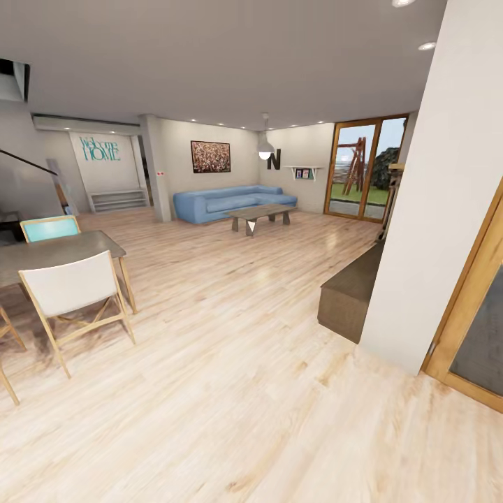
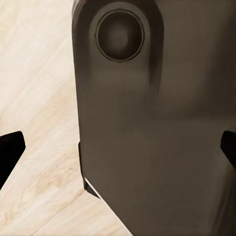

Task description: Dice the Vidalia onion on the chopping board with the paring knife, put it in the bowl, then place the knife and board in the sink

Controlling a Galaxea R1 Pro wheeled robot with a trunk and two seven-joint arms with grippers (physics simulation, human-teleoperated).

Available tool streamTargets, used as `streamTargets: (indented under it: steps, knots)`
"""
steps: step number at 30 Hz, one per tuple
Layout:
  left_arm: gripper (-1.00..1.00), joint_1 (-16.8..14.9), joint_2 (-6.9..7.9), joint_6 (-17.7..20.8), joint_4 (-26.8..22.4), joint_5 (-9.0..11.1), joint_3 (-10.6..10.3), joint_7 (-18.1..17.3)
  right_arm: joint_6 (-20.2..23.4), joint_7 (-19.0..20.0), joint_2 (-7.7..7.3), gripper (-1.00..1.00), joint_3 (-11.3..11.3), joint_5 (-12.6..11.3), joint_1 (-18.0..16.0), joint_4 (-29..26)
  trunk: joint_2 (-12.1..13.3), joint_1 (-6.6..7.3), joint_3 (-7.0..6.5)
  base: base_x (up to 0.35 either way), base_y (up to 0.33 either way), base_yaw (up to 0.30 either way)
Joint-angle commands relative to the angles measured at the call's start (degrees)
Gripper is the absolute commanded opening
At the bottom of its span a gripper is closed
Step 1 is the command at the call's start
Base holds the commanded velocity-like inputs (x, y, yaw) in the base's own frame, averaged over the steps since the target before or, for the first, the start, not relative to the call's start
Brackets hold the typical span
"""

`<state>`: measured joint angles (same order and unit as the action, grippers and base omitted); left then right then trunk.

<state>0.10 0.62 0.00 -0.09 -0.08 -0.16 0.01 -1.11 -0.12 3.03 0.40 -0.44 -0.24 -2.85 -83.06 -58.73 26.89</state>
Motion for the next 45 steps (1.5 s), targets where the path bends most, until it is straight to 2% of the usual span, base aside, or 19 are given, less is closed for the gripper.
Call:
streamTargets:
  steps: [1, 8, 13, 19, 23, 26, 27, 30, 32, 36, 45]
  knots:
    - [1.0, 0.0, 0.02, 0.0, 0.0, 0.0, 0.0, 0.0, -0.1, 0.0, 0.02, 1.0, 0.0, -0.1, 0.0, 0.0, 0.0, 0.0, 0.04, 0.0, 0.0, 0.0]
    - [1.0, 0.0, 0.03, 0.0, 0.0, 0.0, 0.0, 0.0, -0.3, -0.1, -0.49, 1.0, -0.1, 0.1, 0.0, -0.5, 0.0, 0.0, 0.04, 0.0, 0.0, 0.0]
    - [1.0, 0.0, -0.36, 0.0, 0.0, 0.3, 0.0, -0.1, -3.4, -0.1, -0.4, 1.0, -0.1, 0.0, 0.0, -0.6, 0.0, 0.0, 0.04, 0.0, 0.0, 0.0]
    - [1.0, 0.0, -0.52, 0.0, 0.0, 0.5, 0.0, -0.3, -4.3, 0.0, -0.03, 1.0, -0.1, -0.2, 0.0, -0.6, 0.0, 0.0, 0.04, 0.0, 0.0, 0.0]
    - [1.0, 0.0, -1.61, 0.0, -0.3, 0.5, 0.2, -0.4, -4.5, 0.0, -0.05, 1.0, -0.1, -0.1, 0.0, -0.6, 0.0, 0.0, 0.04, 0.0, 0.0, 0.0]
    - [1.0, 0.0, -2.48, 0.0, -3.9, 0.5, 0.2, -0.2, -6.1, 0.0, -0.05, 1.0, -0.1, -0.1, 0.0, -1.3, 0.0, 0.0, 0.04, 0.0, 0.0, 0.0]
    - [1.0, 0.0, -2.5, 0.0, -5.8, 0.4, 0.2, -0.1, -7.8, 0.0, -0.05, 1.0, -0.1, 0.0, 0.0, -2.2, 0.0, 0.0, 0.04, 0.0, 0.0, 0.0]
    - [1.0, 0.0, -2.34, 0.0, -13.5, 0.4, 0.2, 0.0, -16.7, 0.0, -0.31, 1.0, -0.1, 0.0, 0.0, -5.5, 0.0, 0.0, 0.04, 0.0, 0.0, 0.0]
    - [1.0, 0.0, -2.26, -0.2, -18.1, 0.4, 0.2, 0.0, -20.3, 0.0, -0.37, 1.0, -0.1, 0.0, 0.0, -8.1, 0.0, 0.0, 0.04, 0.0, 0.0, 0.0]
    - [1.0, -0.1, -2.2, -1.7, -23.8, 0.4, 0.2, 0.0, -21.6, 0.0, -0.39, 1.0, -0.1, 0.0, 0.0, -15.2, 0.0, 0.0, 0.04, 0.0, 0.0, 0.0]
    - [1.0, -0.3, -2.37, -5.7, -26.9, 0.4, 0.3, 0.0, -20.8, -1.2, -0.46, 1.0, -0.2, 0.1, -0.1, -32.7, 0.0, 0.0, 0.04, 0.0, 0.0, 0.0]
